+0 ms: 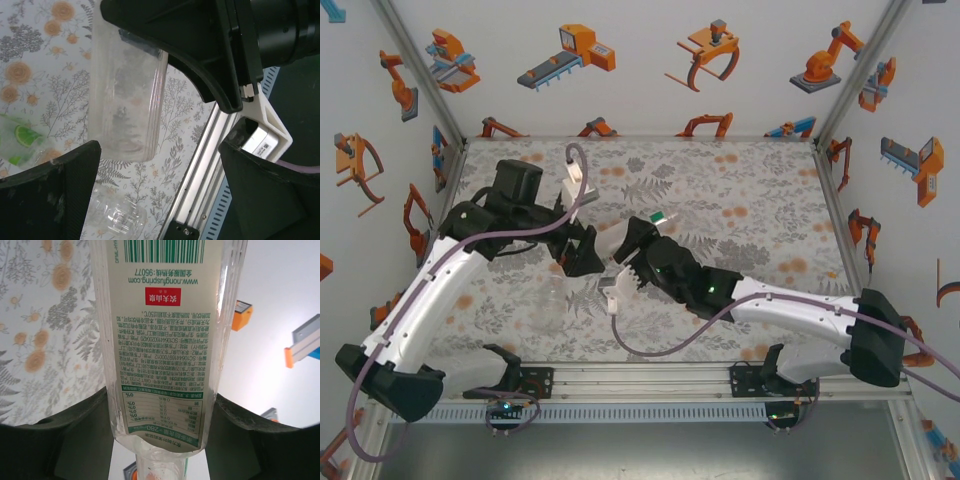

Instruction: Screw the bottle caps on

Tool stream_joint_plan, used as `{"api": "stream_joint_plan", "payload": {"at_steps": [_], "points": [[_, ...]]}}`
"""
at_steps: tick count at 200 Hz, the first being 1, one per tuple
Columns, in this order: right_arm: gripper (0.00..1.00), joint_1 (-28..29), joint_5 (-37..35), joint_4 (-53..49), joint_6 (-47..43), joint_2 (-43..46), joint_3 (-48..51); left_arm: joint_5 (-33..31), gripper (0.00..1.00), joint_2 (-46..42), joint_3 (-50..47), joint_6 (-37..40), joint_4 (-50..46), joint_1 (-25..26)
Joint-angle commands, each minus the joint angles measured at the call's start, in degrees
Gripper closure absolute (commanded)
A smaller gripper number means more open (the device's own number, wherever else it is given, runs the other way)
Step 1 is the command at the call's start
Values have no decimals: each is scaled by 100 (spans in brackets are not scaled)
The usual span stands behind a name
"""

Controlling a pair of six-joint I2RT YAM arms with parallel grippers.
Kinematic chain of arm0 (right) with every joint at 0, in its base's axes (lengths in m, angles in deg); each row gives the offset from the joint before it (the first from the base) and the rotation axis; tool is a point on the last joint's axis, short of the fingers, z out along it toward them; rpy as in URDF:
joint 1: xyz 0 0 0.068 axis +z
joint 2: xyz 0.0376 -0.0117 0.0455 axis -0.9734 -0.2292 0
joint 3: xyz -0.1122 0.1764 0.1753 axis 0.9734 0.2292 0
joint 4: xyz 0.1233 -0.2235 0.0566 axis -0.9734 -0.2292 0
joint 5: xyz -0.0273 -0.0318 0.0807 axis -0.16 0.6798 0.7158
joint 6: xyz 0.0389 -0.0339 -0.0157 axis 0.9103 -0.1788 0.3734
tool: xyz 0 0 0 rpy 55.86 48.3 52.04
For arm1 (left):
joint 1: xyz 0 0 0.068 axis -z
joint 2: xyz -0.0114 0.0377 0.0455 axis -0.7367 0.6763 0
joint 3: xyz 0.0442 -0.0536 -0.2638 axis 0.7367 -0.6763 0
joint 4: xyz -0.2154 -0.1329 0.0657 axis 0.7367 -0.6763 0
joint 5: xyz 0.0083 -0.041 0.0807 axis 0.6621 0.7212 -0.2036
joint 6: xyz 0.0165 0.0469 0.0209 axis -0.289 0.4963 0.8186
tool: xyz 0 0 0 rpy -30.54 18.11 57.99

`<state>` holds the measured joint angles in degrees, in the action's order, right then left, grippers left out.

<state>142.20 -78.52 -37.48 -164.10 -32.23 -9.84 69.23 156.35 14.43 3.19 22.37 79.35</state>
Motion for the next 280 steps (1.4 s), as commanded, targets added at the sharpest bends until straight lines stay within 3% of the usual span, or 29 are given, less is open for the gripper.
{"api": "stream_joint_plan", "payload": {"at_steps": [1, 37, 112, 141, 261, 280], "points": [[89, 108, -315, 469, -277, 143, 33, -18, 2, 147, 15, 270, -98, 197], [89, 282, -315, 442, -295, 236, 40, -546, 5, 368, -76, 225, 106, 392], [90, 436, -373, 557, -332, 377, 120, -506, 5, 432, -302, 106, 584, 448], [90, 525, -359, 696, -373, 434, 135, -39, 5, 605, -294, 97, 510, 452], [90, 636, -411, 577, -489, 357, 84, 50, 44, 856, -148, 202, 257, 455], [83, 639, -414, 582, -489, 347, 89, 3, 49, 814, -153, 216, 253, 451]]}}
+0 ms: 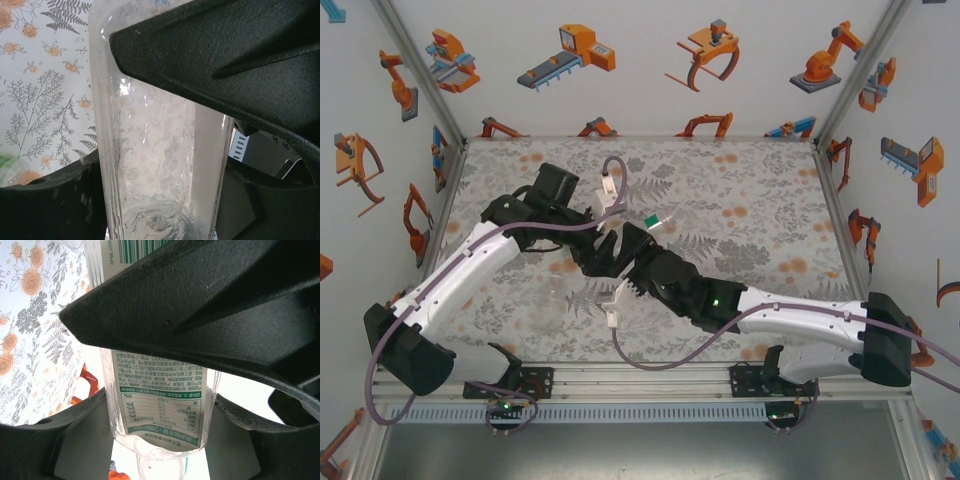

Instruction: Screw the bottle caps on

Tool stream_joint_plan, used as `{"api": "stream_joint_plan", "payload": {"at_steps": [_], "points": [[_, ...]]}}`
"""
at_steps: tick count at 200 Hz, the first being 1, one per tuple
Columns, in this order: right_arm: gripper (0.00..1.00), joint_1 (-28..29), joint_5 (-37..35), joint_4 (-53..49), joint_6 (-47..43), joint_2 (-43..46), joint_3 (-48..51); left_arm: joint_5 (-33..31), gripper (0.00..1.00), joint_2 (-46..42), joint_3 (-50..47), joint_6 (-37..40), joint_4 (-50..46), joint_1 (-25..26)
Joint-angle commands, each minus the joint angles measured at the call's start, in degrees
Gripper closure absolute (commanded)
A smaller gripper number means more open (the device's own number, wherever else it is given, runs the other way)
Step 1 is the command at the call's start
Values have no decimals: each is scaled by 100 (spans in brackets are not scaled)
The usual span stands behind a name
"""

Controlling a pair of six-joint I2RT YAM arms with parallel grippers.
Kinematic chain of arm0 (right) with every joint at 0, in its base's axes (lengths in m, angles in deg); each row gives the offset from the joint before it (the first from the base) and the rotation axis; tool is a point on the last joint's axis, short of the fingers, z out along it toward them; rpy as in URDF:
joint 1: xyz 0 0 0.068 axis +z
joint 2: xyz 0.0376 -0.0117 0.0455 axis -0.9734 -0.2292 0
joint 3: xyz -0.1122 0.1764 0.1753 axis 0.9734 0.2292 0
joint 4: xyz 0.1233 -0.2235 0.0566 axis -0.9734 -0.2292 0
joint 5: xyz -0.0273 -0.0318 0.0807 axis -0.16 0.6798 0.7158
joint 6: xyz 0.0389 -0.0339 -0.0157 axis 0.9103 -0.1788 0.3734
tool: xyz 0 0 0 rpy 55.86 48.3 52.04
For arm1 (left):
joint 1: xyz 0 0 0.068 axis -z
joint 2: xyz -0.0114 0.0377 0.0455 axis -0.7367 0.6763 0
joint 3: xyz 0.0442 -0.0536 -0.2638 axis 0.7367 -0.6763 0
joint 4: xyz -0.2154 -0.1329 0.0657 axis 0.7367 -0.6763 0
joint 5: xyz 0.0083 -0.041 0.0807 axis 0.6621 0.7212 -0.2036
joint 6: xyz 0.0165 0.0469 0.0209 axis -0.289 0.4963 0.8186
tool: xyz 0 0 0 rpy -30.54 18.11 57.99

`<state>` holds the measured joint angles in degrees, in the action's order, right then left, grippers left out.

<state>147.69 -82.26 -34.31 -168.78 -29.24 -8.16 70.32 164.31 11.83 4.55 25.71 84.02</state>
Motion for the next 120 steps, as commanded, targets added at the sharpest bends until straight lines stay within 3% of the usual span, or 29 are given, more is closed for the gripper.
{"api": "stream_joint_plan", "payload": {"at_steps": [1, 50, 80, 120], "points": [[82, 89, -43, 270, -22, 46, -78, -109, 50, 18, 107, 78, -81, -18], [40, 93, -185, 263, -5, 133, 10, -375, 55, -244, -33, 92, 65, -247], [30, 87, -397, 77, 259, 293, 12, -327, 56, -480, -198, -59, 398, -743], [24, 15, -317, -655, 1657, 642, -219, -418, 60, -721, -370, -158, 877, -1180]]}}
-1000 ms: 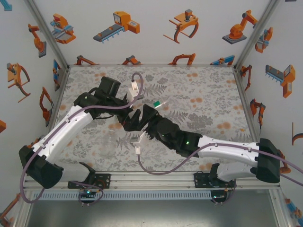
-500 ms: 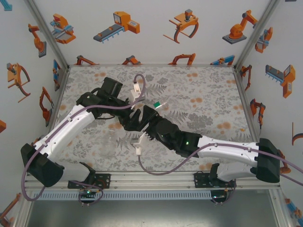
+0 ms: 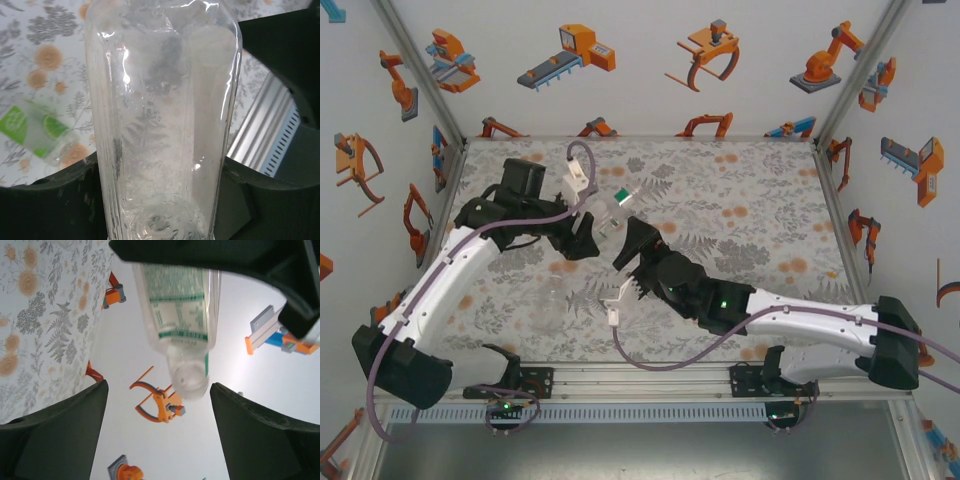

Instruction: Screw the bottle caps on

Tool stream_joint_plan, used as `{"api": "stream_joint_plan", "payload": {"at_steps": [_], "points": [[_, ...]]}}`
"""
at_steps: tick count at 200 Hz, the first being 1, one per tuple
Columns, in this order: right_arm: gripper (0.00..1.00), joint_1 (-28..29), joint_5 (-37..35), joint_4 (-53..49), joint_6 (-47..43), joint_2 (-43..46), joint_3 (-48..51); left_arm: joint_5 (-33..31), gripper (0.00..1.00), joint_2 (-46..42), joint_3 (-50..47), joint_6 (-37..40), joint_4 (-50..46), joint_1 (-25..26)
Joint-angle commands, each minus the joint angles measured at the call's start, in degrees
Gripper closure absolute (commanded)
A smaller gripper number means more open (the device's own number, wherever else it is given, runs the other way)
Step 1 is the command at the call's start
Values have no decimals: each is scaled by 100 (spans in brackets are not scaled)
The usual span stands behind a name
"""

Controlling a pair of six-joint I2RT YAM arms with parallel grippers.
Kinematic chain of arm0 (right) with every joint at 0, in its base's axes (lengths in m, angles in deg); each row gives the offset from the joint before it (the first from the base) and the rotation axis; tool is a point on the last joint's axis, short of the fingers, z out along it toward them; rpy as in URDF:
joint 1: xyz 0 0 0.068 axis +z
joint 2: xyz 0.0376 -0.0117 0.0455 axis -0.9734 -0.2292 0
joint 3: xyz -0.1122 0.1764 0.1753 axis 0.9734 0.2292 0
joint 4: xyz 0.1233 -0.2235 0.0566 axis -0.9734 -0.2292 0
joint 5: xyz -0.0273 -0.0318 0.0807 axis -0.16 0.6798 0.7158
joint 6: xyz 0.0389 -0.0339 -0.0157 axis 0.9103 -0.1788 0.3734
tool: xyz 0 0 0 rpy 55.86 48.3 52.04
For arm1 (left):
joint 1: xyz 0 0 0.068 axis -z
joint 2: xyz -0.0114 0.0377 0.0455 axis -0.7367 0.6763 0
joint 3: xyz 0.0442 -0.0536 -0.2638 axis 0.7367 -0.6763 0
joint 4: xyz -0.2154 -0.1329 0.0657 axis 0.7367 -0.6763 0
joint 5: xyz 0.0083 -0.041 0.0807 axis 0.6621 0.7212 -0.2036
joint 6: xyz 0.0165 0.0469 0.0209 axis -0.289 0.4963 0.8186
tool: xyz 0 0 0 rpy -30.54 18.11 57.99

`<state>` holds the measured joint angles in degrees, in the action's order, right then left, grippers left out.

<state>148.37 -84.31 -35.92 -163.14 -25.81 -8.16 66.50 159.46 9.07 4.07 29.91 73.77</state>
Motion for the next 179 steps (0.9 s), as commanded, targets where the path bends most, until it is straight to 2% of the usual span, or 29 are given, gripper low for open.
{"api": "stream_joint_plan", "payload": {"at_steps": [1, 39, 66, 85, 100, 128, 139, 158, 179], "points": [[24, -60, -104, -520, 1146, 304, -232, -36, 61, -240, -102, -116, 470, -163], [24, -572, 201, -1345, 3468, 399, -709, 71, 80, -505, -454, -412, 1329, -523], [26, -1206, 618, -2154, 5837, 236, -1242, 199, 84, -800, -807, -561, 1899, -680], [26, -1696, 908, -2410, 7285, 212, -1282, 379, 81, -1021, -1068, -517, 2180, -795], [27, -2118, 1359, -2643, 8292, 194, -1246, 414, 83, -1156, -1252, -588, 2398, -856], [28, -2468, 1625, -3222, 9594, -7, -1301, 461, 93, -1295, -1478, -764, 2691, -925], [28, -2493, 1644, -3490, 9983, -108, -1342, 599, 100, -1230, -1471, -959, 2740, -1009], [28, -2696, 1817, -3815, 10782, -184, -1264, 789, 100, -1064, -1370, -1053, 2656, -1068], [28, -3222, 2343, -4049, 11521, -191, -1030, 894, 100, -1039, -1342, -1007, 2657, -1090]]}}
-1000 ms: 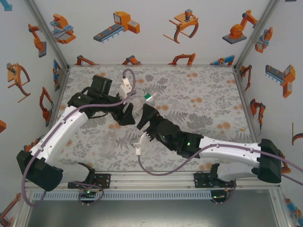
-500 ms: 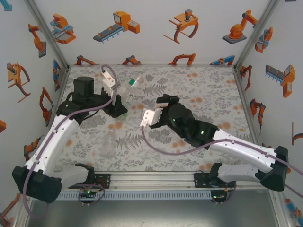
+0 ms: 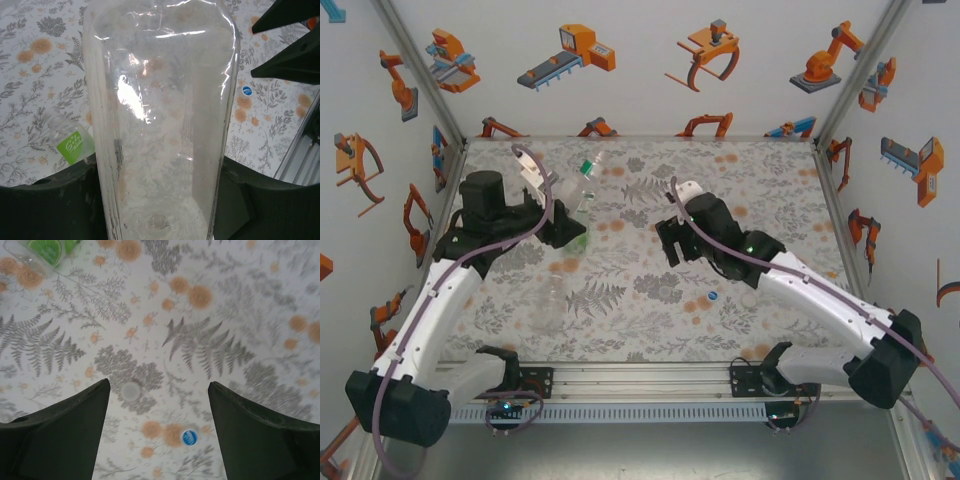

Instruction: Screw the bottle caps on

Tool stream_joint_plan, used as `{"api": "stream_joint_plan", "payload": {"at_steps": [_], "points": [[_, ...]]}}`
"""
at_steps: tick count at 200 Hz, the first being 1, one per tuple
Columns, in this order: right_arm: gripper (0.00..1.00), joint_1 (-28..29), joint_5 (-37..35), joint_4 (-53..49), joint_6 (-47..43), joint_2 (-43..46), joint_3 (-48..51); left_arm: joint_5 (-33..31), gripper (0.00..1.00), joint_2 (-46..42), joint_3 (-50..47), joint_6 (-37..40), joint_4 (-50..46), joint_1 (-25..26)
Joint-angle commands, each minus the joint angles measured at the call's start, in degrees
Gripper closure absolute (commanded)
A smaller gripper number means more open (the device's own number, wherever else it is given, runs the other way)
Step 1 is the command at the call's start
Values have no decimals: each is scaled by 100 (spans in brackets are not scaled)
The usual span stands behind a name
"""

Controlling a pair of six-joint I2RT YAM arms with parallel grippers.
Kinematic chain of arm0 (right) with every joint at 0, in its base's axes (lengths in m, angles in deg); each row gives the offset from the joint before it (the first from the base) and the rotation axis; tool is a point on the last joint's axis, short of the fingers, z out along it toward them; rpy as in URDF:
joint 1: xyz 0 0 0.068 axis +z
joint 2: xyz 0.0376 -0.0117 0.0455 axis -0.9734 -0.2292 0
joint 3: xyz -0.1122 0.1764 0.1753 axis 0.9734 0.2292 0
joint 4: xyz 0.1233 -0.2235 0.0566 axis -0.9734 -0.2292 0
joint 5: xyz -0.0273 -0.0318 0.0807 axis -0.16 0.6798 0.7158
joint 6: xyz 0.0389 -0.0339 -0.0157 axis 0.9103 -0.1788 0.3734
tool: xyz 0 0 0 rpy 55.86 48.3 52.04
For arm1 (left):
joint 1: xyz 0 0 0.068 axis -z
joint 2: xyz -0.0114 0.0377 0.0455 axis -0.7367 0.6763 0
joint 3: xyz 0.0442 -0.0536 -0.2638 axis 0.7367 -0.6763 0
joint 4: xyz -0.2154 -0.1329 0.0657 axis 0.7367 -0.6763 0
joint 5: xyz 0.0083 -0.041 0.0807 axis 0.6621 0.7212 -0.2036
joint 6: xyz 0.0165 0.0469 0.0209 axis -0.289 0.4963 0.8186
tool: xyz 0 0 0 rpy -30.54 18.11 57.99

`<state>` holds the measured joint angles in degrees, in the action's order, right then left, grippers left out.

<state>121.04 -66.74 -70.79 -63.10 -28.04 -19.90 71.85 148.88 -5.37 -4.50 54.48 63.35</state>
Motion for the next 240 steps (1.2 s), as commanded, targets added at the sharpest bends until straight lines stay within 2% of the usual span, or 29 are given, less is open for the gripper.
{"api": "stream_joint_plan", "payload": {"at_steps": [1, 23, 54, 86, 113, 162, 200, 240], "points": [[28, -517, 619, -583, 1546, 31, 159, 355, 100, 16, 95, -147, 204, -45], [28, -1135, 1003, -939, 1909, -33, 345, 286, 93, -139, -42, -169, 388, -59], [31, -1643, 729, -1512, 2258, -66, 591, 86, 89, -245, -61, -96, 202, -62], [33, -2088, 692, -1640, 2230, -40, 1099, -25, 89, -302, -92, -92, 151, -69], [33, -2443, 432, -1728, 2601, 12, 1555, -36, 89, -294, -80, -105, 147, -66], [41, -2834, -222, -1871, 3303, 162, 2105, -21, 89, -270, -64, -151, 126, -63], [46, -3027, -324, -1678, 3357, 122, 2299, -27, 88, -226, -59, -153, 113, -65], [47, -3076, -56, -1115, 3365, 56, 2501, -26, 88, -187, -37, -148, 94, -63]]}}
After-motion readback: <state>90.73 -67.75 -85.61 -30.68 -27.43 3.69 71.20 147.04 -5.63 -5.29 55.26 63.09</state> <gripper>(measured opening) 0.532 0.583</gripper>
